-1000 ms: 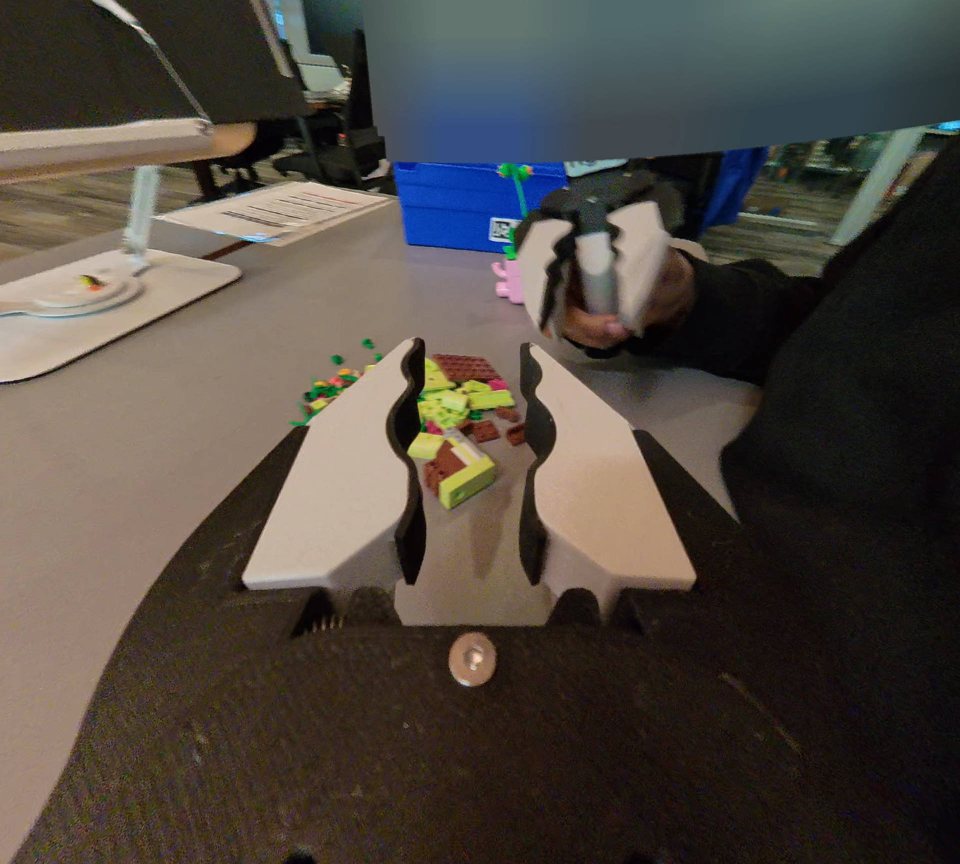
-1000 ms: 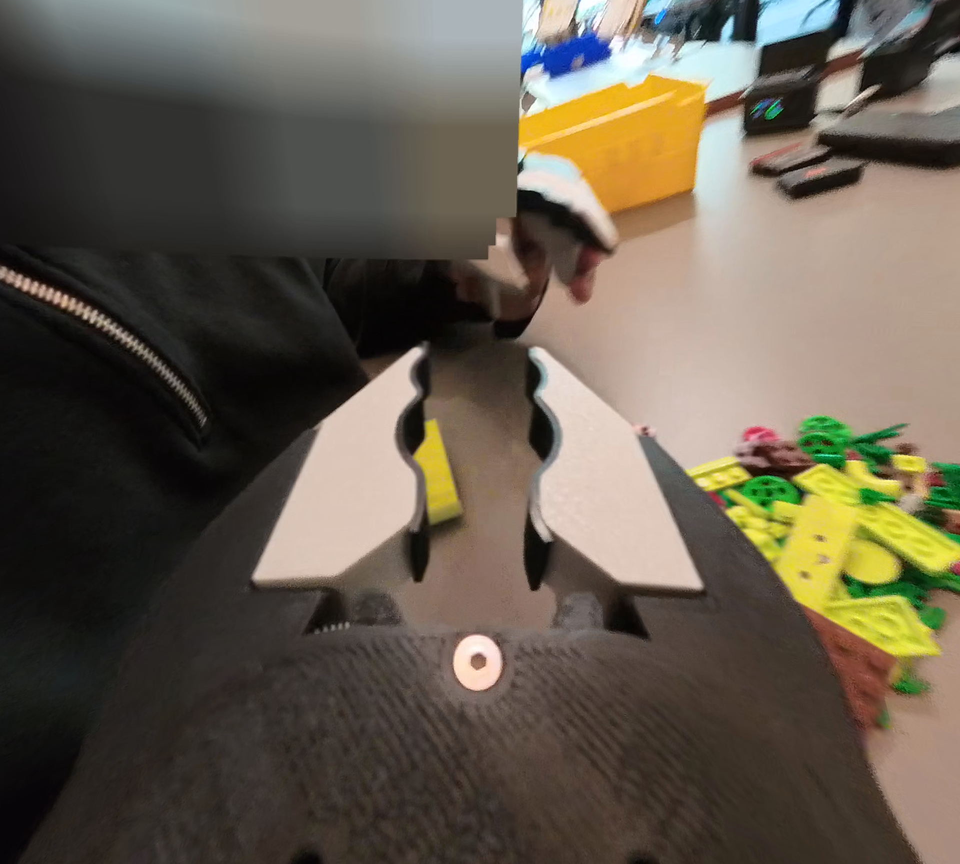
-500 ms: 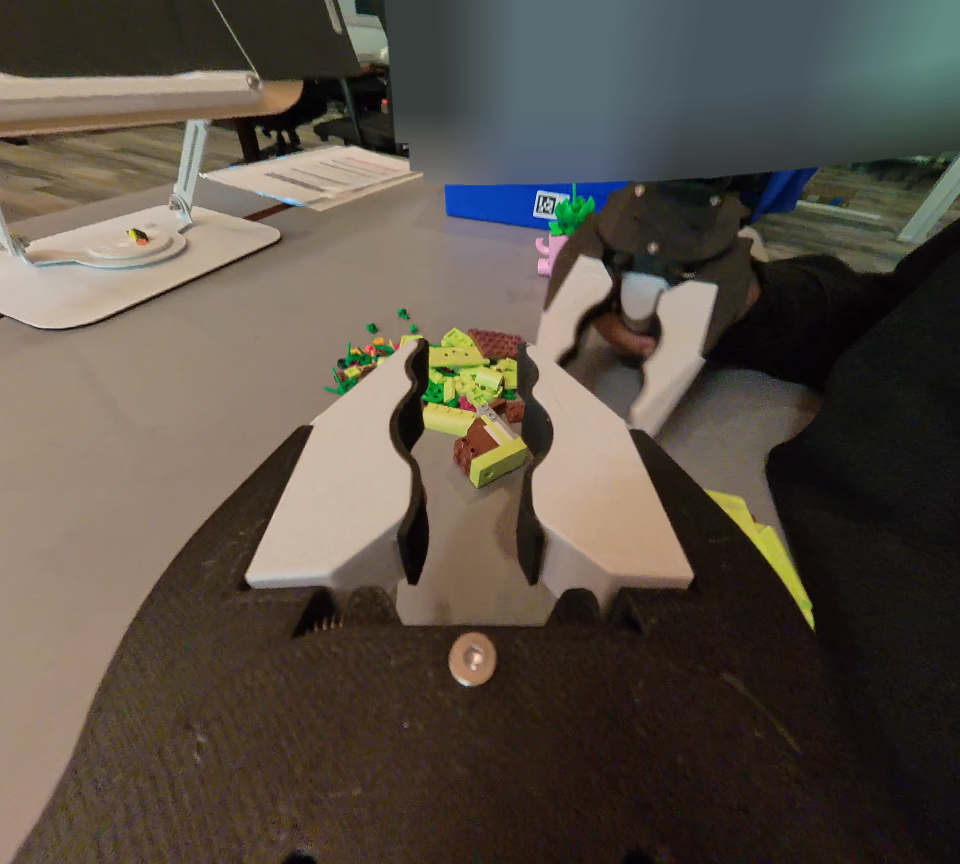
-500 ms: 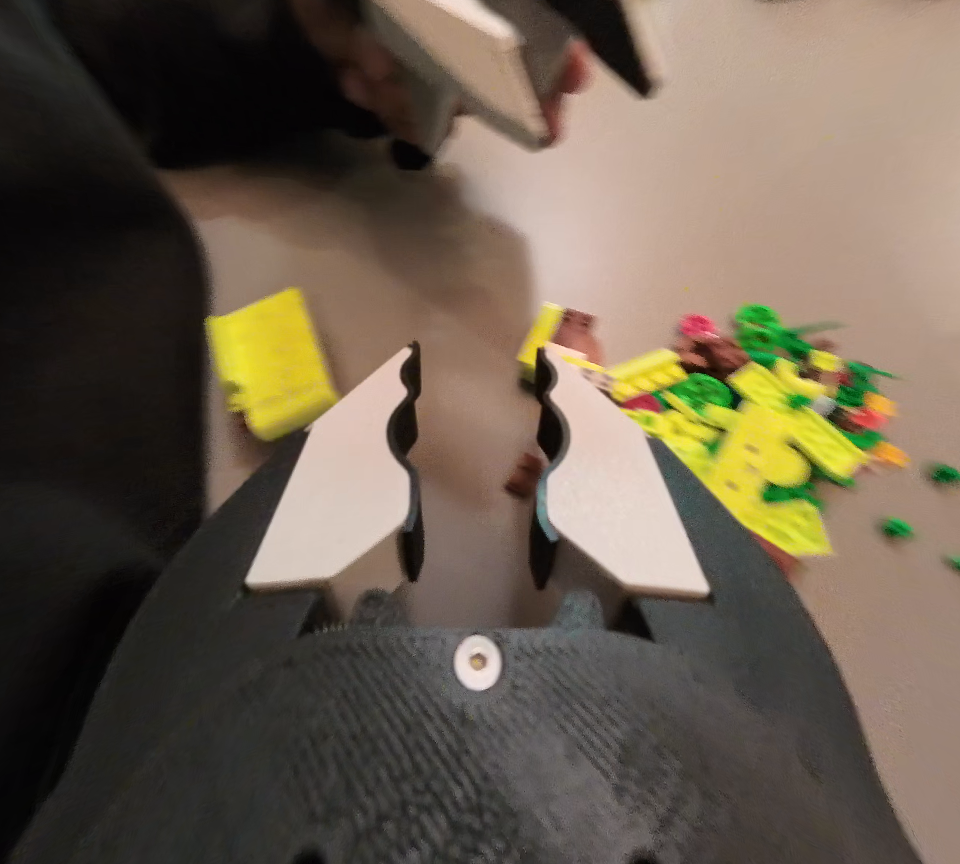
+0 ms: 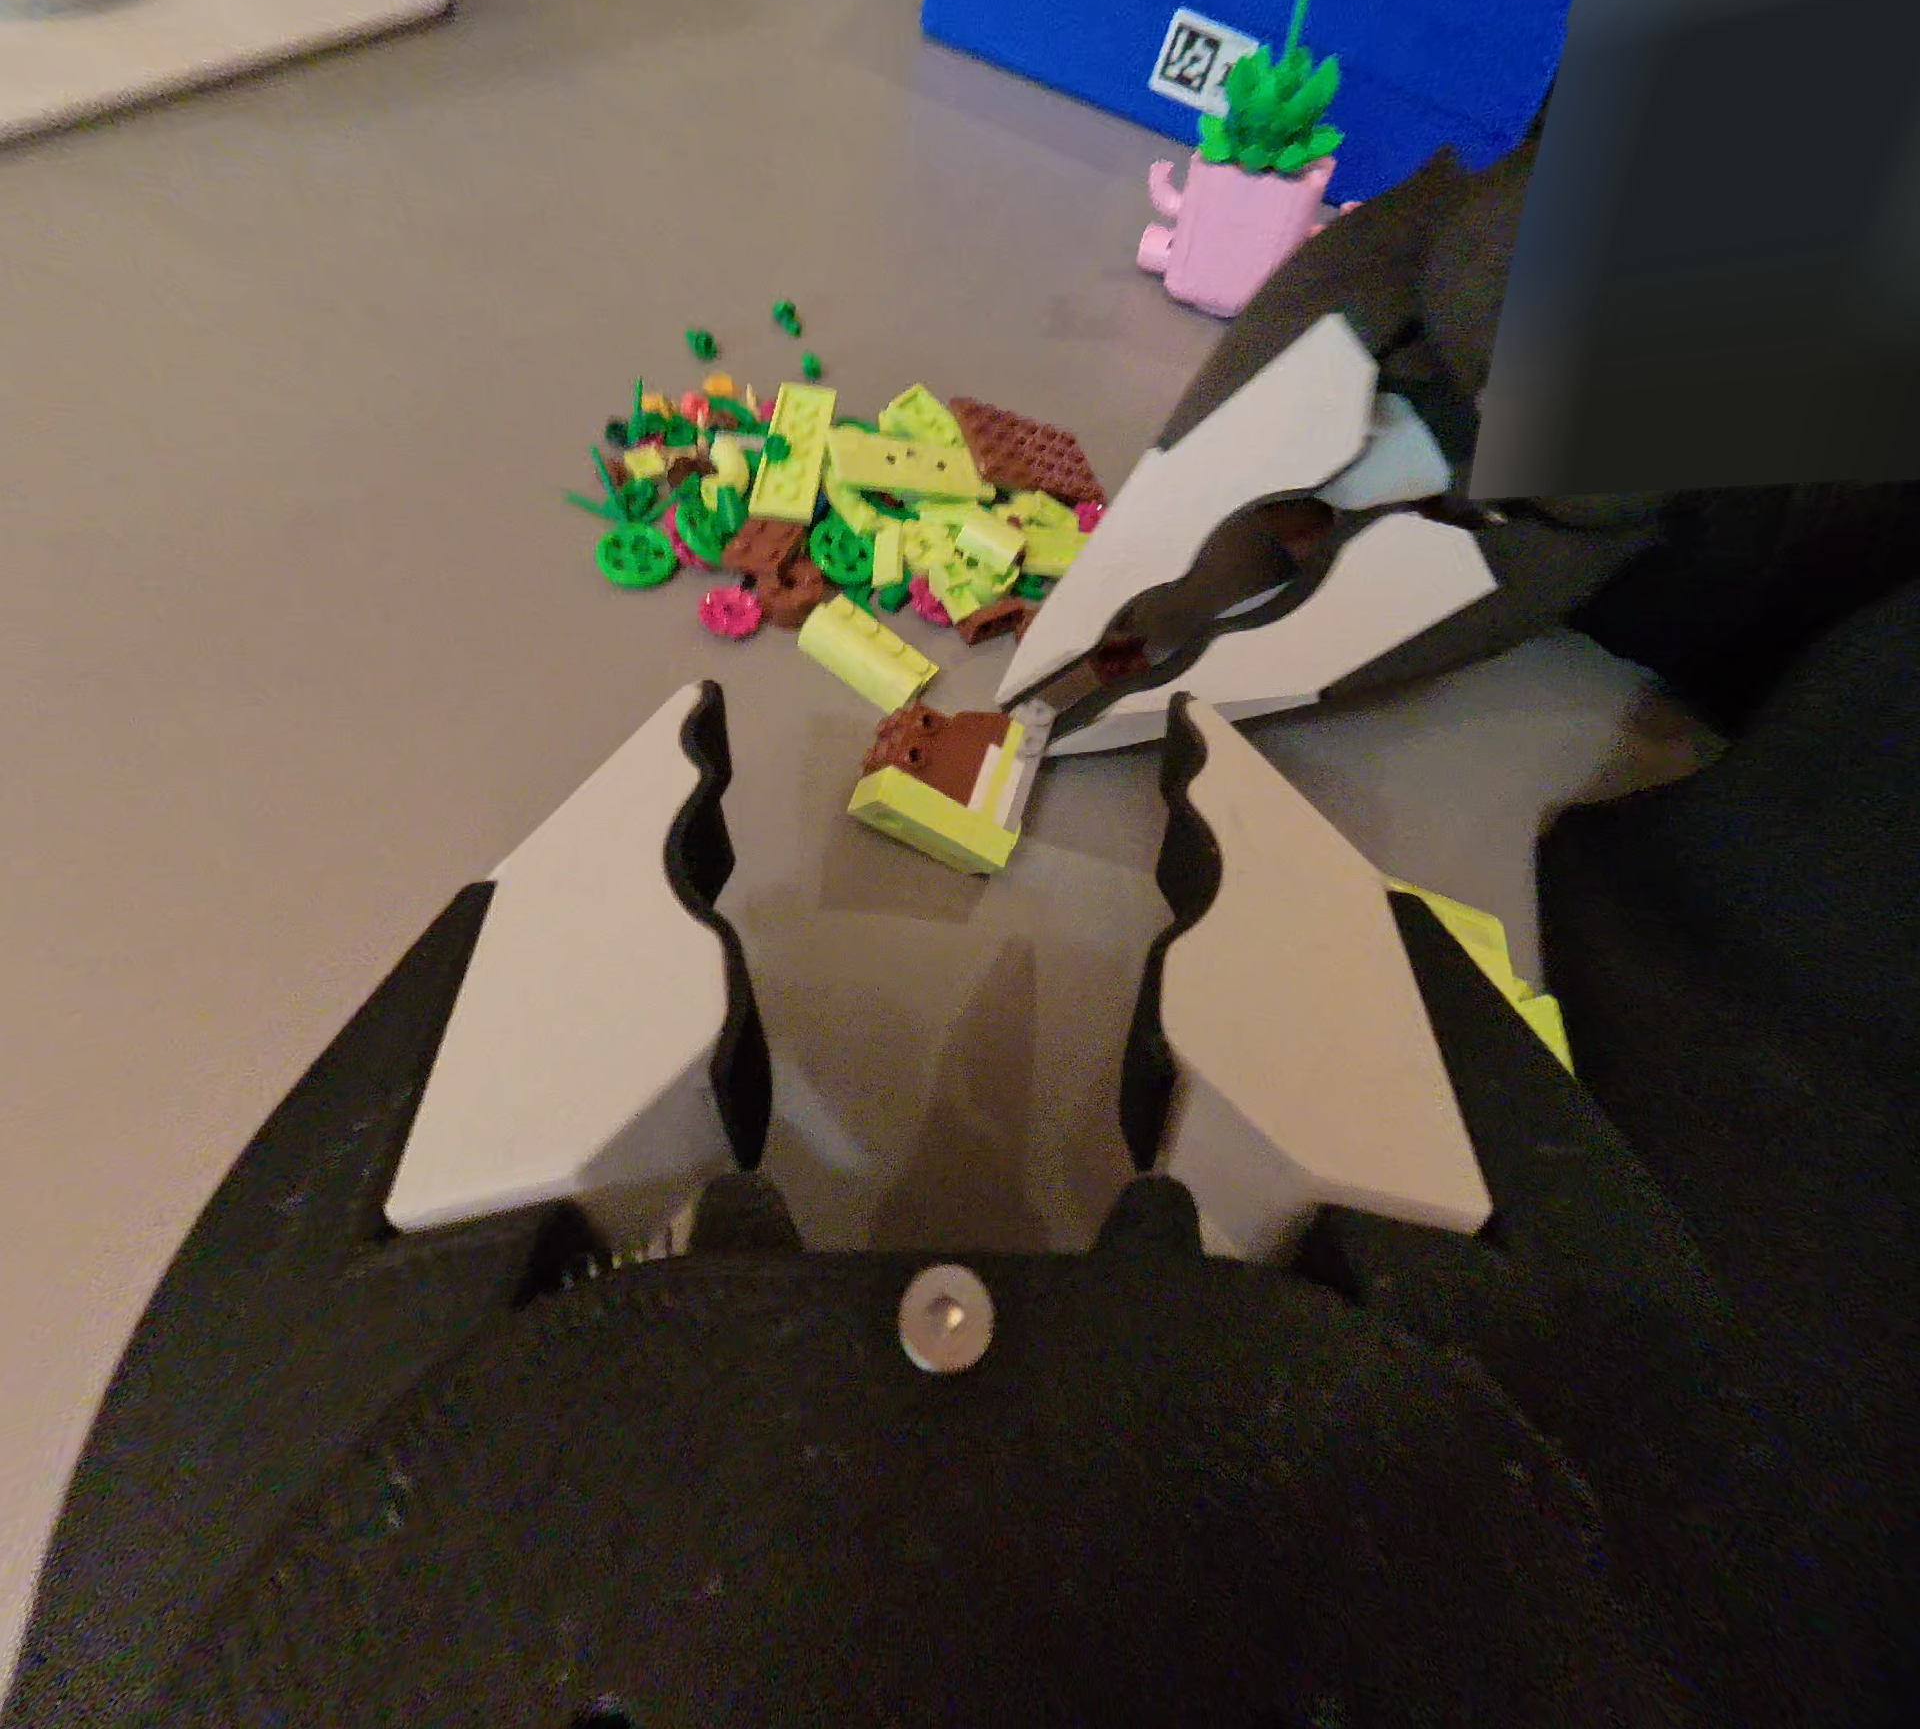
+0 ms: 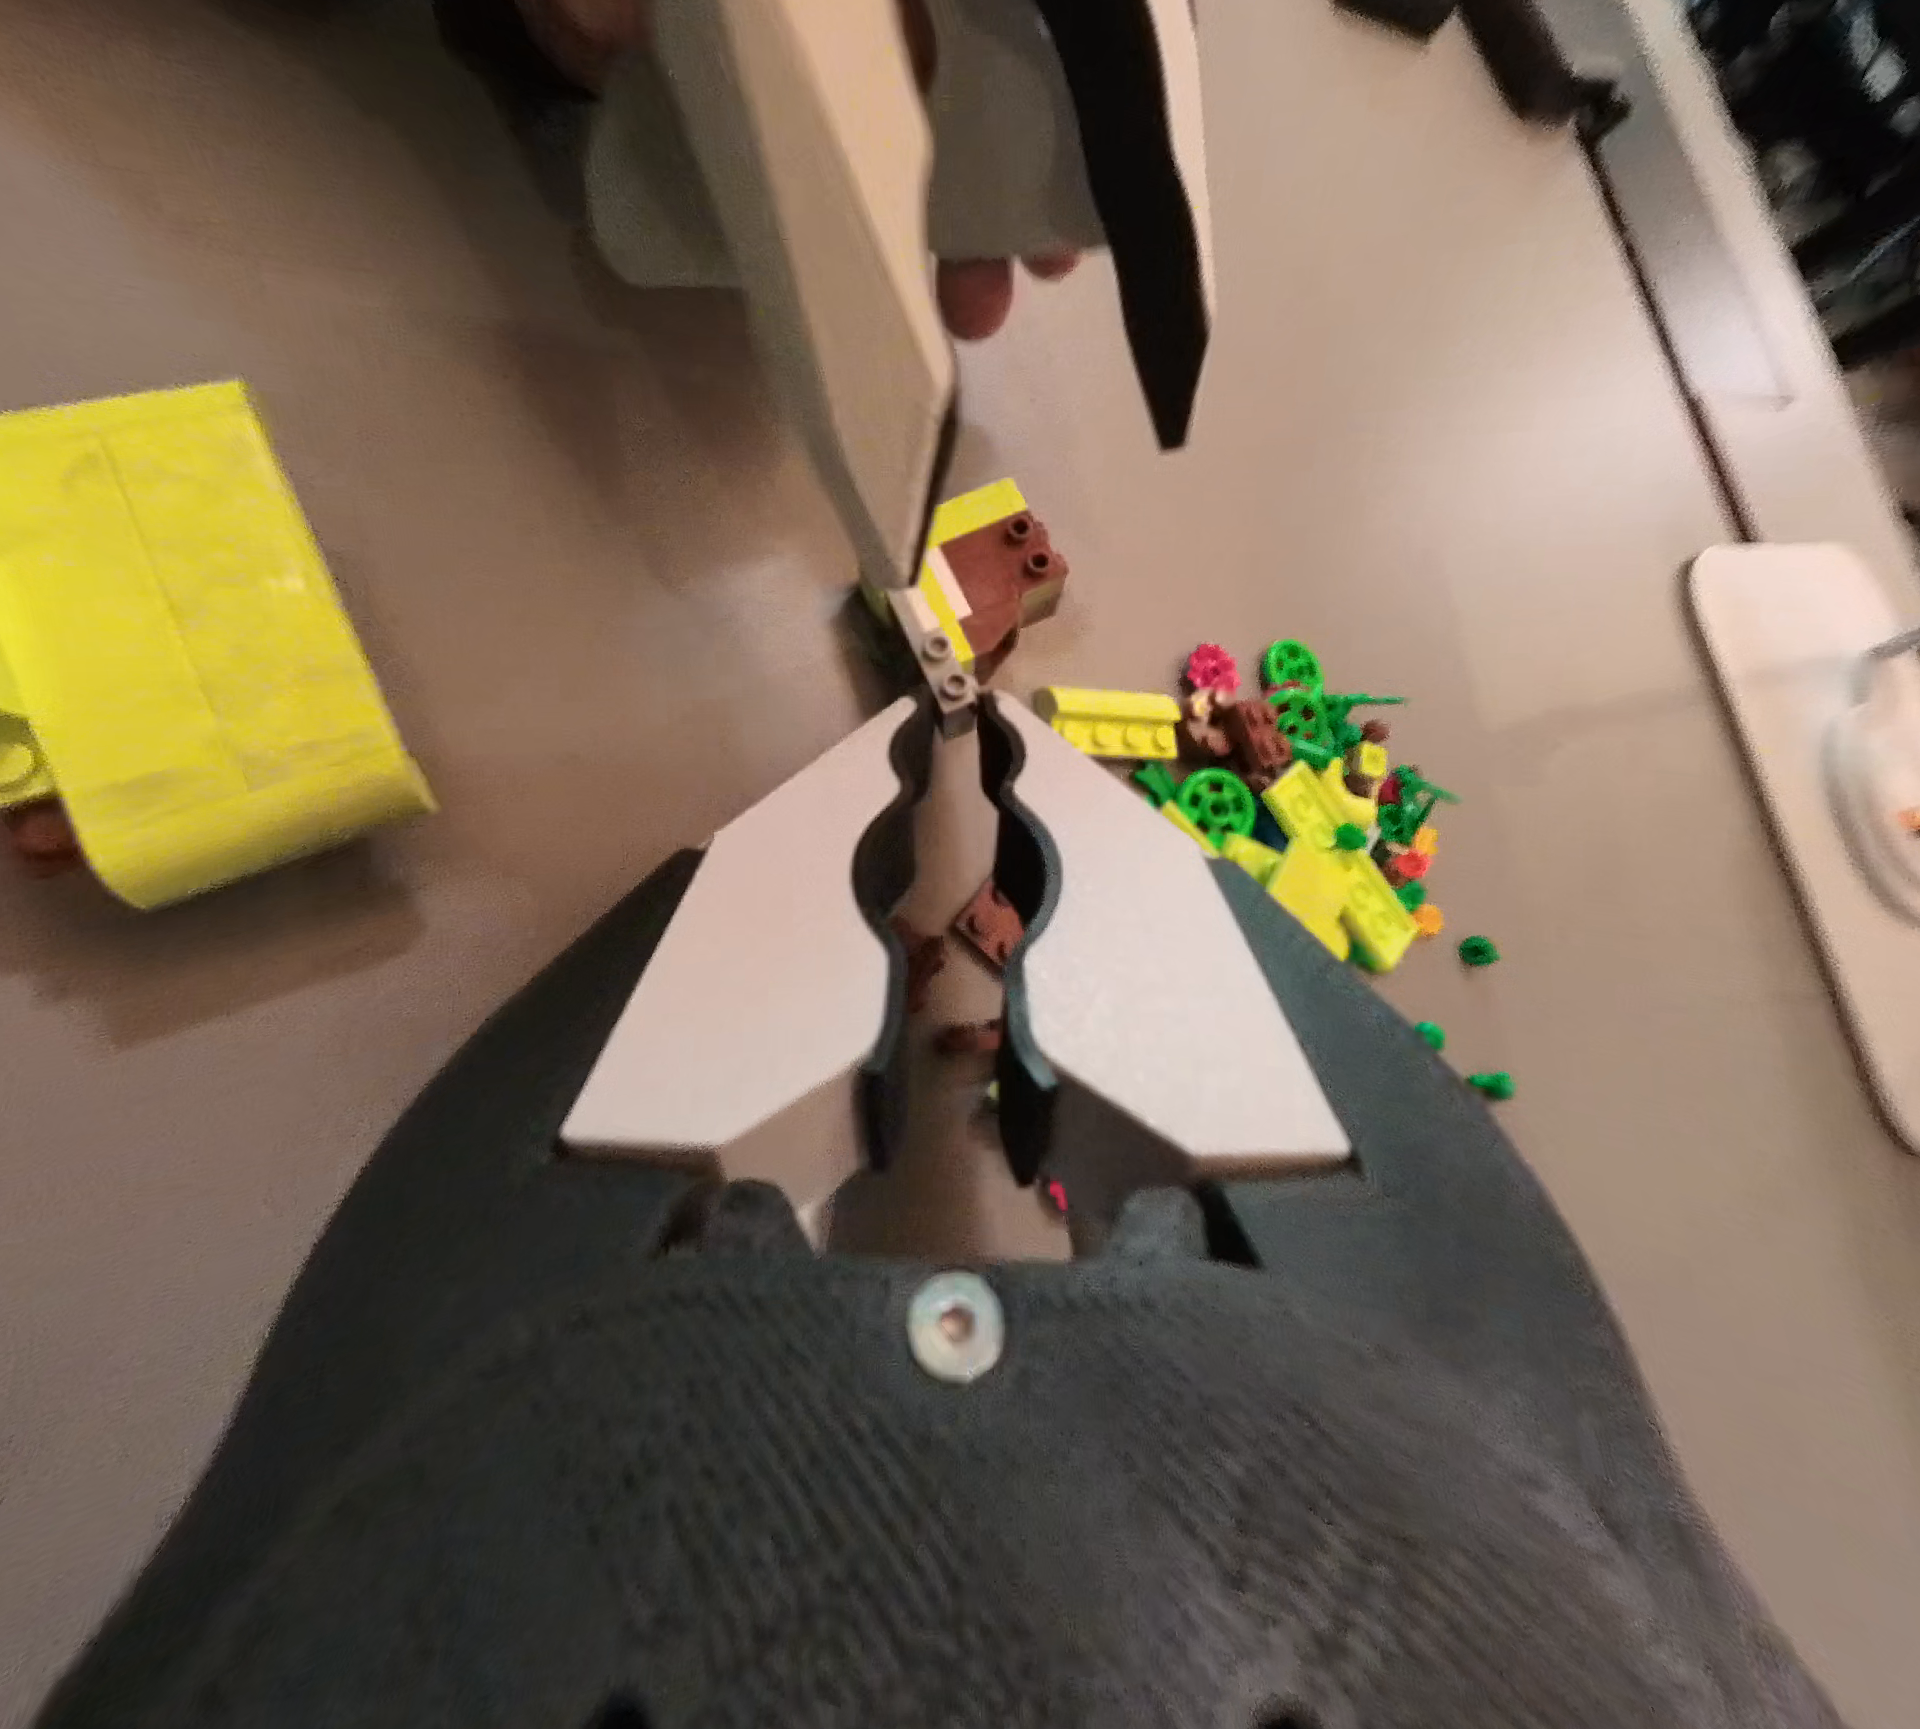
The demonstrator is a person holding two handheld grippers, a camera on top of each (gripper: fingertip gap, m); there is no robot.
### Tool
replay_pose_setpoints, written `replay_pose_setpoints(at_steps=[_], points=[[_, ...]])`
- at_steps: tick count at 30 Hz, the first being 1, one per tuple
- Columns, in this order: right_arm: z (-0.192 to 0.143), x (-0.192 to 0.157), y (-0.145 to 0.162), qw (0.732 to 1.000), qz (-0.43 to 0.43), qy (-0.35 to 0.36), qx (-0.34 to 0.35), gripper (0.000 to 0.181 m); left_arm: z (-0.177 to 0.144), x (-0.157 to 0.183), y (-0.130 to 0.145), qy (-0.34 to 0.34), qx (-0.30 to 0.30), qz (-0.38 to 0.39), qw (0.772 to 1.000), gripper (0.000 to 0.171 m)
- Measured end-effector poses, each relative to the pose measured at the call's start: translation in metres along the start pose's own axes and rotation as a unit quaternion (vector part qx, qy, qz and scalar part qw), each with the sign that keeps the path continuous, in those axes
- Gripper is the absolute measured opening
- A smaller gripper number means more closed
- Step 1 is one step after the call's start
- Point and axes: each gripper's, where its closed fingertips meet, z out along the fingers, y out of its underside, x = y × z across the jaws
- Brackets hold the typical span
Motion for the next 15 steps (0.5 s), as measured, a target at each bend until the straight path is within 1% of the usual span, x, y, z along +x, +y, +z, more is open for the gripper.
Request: replay_pose_setpoints(at_steps=[1, 4, 5, 7, 9, 10, 11, 13, 14, 15], points=[[-0.001, 0.0, -0.003, 1.0, -0.021, 0.009, 0.008, 0.007, 0.001, -0.001, 0.004, 0.009, -0.011, -0.027, 1.0, 0.084], [-0.007, 0.001, -0.011, 0.996, -0.071, 0.038, 0.028, 0.006, 0.002, -0.005, 0.009, 0.039, -0.023, -0.097, 0.994, 0.082], [-0.01, 0.001, -0.014, 0.994, -0.086, 0.047, 0.038, 0.006, 0.002, -0.002, 0.009, 0.058, -0.021, -0.108, 0.992, 0.079], [-0.017, -0.001, -0.025, 0.988, -0.124, 0.06, 0.074, 0.006, 0.0, 0.007, 0.007, 0.097, -0.014, -0.112, 0.989, 0.067], [-0.024, -0.003, -0.034, 0.978, -0.161, 0.077, 0.109, 0.006, -0.002, 0.021, 0.005, 0.138, -0.013, -0.095, 0.986, 0.046], [-0.026, -0.002, -0.035, 0.975, -0.173, 0.086, 0.113, 0.005, -0.004, 0.029, 0.003, 0.159, -0.006, -0.085, 0.984, 0.03], [-0.027, 0.0, -0.034, 0.973, -0.177, 0.092, 0.112, 0.005, -0.005, 0.033, 0.001, 0.167, 0.001, -0.073, 0.983, 0.021], [-0.027, 0.005, -0.033, 0.977, -0.154, 0.095, 0.116, 0.007, -0.006, 0.034, -0.004, 0.156, 0.016, -0.043, 0.987, 0.016], [-0.028, 0.008, -0.033, 0.98, -0.126, 0.092, 0.123, 0.007, -0.007, 0.033, -0.007, 0.145, 0.026, -0.021, 0.989, 0.016], [-0.031, 0.014, -0.033, 0.983, -0.091, 0.087, 0.133, 0.012, -0.009, 0.033, -0.011, 0.136, 0.041, 0.007, 0.99, 0.016]])
